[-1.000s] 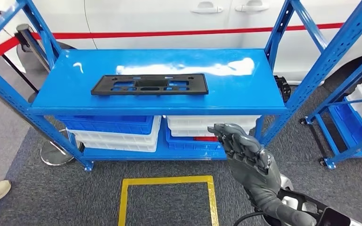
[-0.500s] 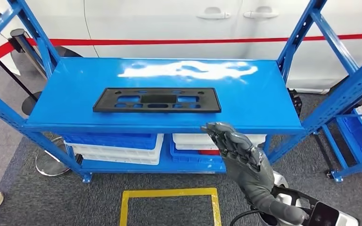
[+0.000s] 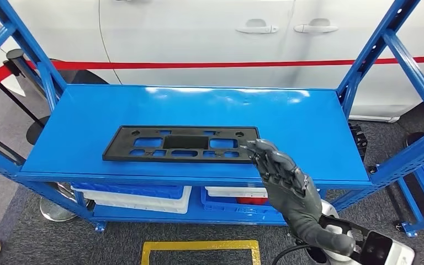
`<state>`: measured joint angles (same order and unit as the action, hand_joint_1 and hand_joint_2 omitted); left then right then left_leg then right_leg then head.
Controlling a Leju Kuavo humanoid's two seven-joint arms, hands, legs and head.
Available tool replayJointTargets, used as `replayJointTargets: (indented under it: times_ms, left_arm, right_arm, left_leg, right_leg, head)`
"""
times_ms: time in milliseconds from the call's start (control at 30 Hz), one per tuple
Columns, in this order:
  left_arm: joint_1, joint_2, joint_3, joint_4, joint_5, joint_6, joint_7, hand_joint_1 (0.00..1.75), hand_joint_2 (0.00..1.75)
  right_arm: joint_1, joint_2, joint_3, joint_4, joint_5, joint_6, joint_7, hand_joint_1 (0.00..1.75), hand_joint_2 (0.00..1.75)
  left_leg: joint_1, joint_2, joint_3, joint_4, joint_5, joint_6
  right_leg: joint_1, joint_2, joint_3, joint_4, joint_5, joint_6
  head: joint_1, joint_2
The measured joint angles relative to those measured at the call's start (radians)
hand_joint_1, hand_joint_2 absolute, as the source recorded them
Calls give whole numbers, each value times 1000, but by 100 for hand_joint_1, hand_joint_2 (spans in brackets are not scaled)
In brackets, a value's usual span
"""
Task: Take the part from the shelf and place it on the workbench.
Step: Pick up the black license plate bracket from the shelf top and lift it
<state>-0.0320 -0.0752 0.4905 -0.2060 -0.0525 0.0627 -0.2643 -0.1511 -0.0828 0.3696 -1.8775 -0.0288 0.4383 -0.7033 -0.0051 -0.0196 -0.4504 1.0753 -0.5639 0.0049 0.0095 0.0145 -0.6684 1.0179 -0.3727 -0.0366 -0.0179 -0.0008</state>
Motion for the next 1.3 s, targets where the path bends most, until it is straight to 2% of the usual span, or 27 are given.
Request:
replayJointTargets:
  times_ms: [33, 100, 133, 167, 200, 267, 300, 333, 433, 500, 567, 633, 667, 700, 733, 767, 800, 833, 867, 933, 1000, 1067, 1133, 1167, 1200, 1233, 1300]
  left_arm:
    - [-2, 1, 0, 0, -4, 5, 2, 0, 0]
    - [-4, 0, 0, 0, -13, 13, 5, 0, 0]
    - [-3, 0, 0, 0, -18, 15, 5, 0, 0]
    - [-3, 1, 0, 0, -23, 17, 5, 0, 0]
    - [-2, 1, 0, 0, -28, 18, 5, 0, 0]
    - [-1, 1, 0, 0, -37, 18, 5, 0, 0]
    - [0, 2, 0, 0, -40, 18, 6, 0, 0]
    - [0, 2, 0, 0, -42, 17, 6, 0, 0]
    - [4, 3, 0, 0, -48, 15, 7, 0, 0]
    - [7, 3, 0, 0, -52, 15, 8, 0, 0]
    - [8, 4, 0, 0, -54, 18, 12, 0, 0]
    - [9, 6, 0, 0, -58, 23, 19, 0, 0]
    - [10, 6, 0, 0, -61, 25, 22, 0, 0]
    - [11, 6, 0, 0, -62, 26, 24, 0, 0]
    - [12, 7, 0, 0, -64, 26, 25, 0, 0]
    - [14, 7, 0, 0, -65, 25, 25, 0, 0]
    - [15, 7, 0, 0, -68, 24, 25, 0, 0]
    - [15, 7, 0, 0, -70, 23, 24, 0, 0]
    - [15, 7, 0, 0, -72, 21, 23, 0, 0]
    - [14, 7, 0, 0, -77, 14, 18, 0, 0]
    - [14, 7, 0, 0, -83, 4, 10, 0, 0]
    - [13, 7, 0, 0, -90, -4, 4, 0, 0]
    - [12, 7, 0, 0, -97, -8, 1, 0, 0]
    - [13, 7, 0, 0, -100, -10, 0, 0, 0]
    - [13, 7, 0, 0, -103, -12, -2, 0, 0]
    - [13, 8, 0, 0, -104, -13, -4, 0, 0]
    - [12, 10, 0, 0, -106, -14, -6, 0, 0]
  right_arm:
    - [0, 0, 0, 13, 3, -6, 1, 0, 0]
    - [-2, 0, 1, 42, 13, -17, 12, 0, 0]
    - [-6, 1, 3, 56, 20, -24, 23, 0, 0]
    - [-10, 2, 7, 71, 26, -33, 39, 0, 0]
    - [-15, 4, 12, 86, 31, -43, 56, 0, 0]
    - [-25, 13, 25, 112, 34, -61, 85, 0, 0]
    - [-28, 17, 31, 123, 37, -68, 94, 0, 0]
    - [-27, 19, 38, 131, 41, -76, 99, 0, 0]
    - [-15, 19, 52, 152, 55, -94, 90, 0, 0]
    - [-9, 18, 55, 160, 57, -98, 79, 0, 87]
    - [-3, 13, 59, 173, 71, -107, 68, 0, 175]
    - [8, 6, 71, 195, 119, -141, 54, 0, 175]
    - [12, 3, 80, 210, 157, -170, 51, 0, 175]
    - [14, 2, 89, 223, 194, -201, 48, 0, 175]
    - [12, 1, 99, 236, 229, -231, 47, 0, 175]
    - [9, 0, 110, 248, 264, -261, 48, 0, 175]
    - [6, 0, 121, 258, 302, -294, 53, 0, 175]
    - [1, 0, 133, 268, 347, -332, 60, 0, 175]
    - [-3, 0, 145, 279, 400, -375, 71, 0, 175]
    - [-13, 1, 171, 306, 513, -464, 97, 0, 175]
    - [-26, 8, 204, 346, 636, -560, 125, 0, 175]
    - [-46, 23, 241, 398, 753, -649, 153, 0, 175]
    - [-66, 40, 278, 454, 849, -717, 184, 0, 175]
    - [-74, 47, 298, 480, 890, -744, 198, 0, 175]
    - [-82, 53, 317, 503, 922, -766, 211, 0, 175]
    - [-89, 60, 333, 523, 944, -781, 221, 0, 175]
    - [-103, 71, 356, 549, 967, -796, 234, 0, 175]
  left_leg:
    - [2, 3, -29, 47, -14, -5]
    - [8, 7, -103, 149, -66, -17]
    - [11, 9, -134, 178, -91, -22]
    - [13, 10, -154, 181, -98, -26]
    - [15, 11, -162, 157, -78, -28]
    - [18, 13, -150, 47, 29, -29]
    - [16, 13, -144, -5, 70, -25]
    - [14, 13, -138, -40, 98, -19]
    - [12, 13, -134, -59, 116, 2]
    - [17, 16, -128, -69, 124, 11]
    - [19, 18, -123, -75, 125, 19]
    - [18, 17, -120, -75, 120, 22]
    - [18, 17, -118, -74, 117, 22]
    - [18, 17, -115, -74, 114, 21]
    - [18, 16, -110, -73, 110, 18]
    - [18, 16, -105, -73, 105, 15]
    - [16, 16, -101, -70, 100, 11]
    - [14, 15, -100, -69, 97, 5]
    - [12, 15, -100, -68, 94, 0]
    - [13, 14, -98, -70, 91, -12]
    - [16, 15, -103, -51, 74, -24]
    - [17, 15, -143, 39, 21, -31]
    - [17, 15, -209, 172, -33, -35]
    - [17, 15, -230, 210, -39, -36]
    - [17, 15, -234, 212, -25, -35]
    - [17, 15, -218, 173, 6, -32]
    - [16, 15, -157, 38, 73, -23]
  right_leg:
    - [-3, -1, 12, -7, -5, -3]
    - [-5, -1, 28, -11, -19, -7]
    - [-5, -1, 36, -11, -27, -7]
    - [-6, 0, 46, -11, -35, -6]
    - [-7, 2, 57, -10, -44, -5]
    - [-8, 3, 79, -9, -61, 0]
    - [-7, 3, 86, -7, -69, 4]
    - [-5, 3, 90, -5, -75, 10]
    - [-2, 3, 93, -2, -88, 25]
    - [-3, 0, 84, 22, -108, 35]
    - [-9, -4, 39, 117, -160, 46]
    - [-15, -5, -29, 242, -205, 54]
    - [-18, -6, -50, 273, -205, 56]
    - [-20, -7, -51, 265, -185, 56]
    - [-22, -9, -33, 219, -149, 56]
    - [-22, -10, -4, 151, -111, 54]
    - [-21, -12, 26, 86, -84, 51]
    - [-20, -12, 47, 38, -68, 48]
    - [-18, -12, 58, 14, -66, 44]
    - [-16, -10, 60, 8, -71, 35]
    - [-17, -10, 64, 1, -70, 23]
    - [-18, -11, 69, -3, -70, 12]
    - [-14, -11, 69, -2, -72, 6]
    - [-12, -11, 70, -1, -72, 5]
    - [-11, -11, 70, 0, -74, 4]
    - [-9, -10, 71, 2, -75, 3]
    - [-6, -9, 73, 6, -78, 5]
  head:
    - [-1, 0]
    - [-2, 0]
    - [-2, 0]
    - [-2, 0]
    - [-2, 0]
    - [-1, 0]
    - [-1, 0]
    - [-1, 0]
    - [-1, 0]
    - [1, 0]
    - [2, 0]
    - [3, 0]
    - [3, 0]
    - [3, 0]
    - [3, 0]
    - [3, 0]
    - [3, 0]
    - [3, 0]
    - [3, 0]
    - [2, 0]
    - [2, 0]
    - [1, 0]
    - [1, 0]
    - [1, 0]
    - [1, 0]
    - [1, 0]
    - [1, 0]
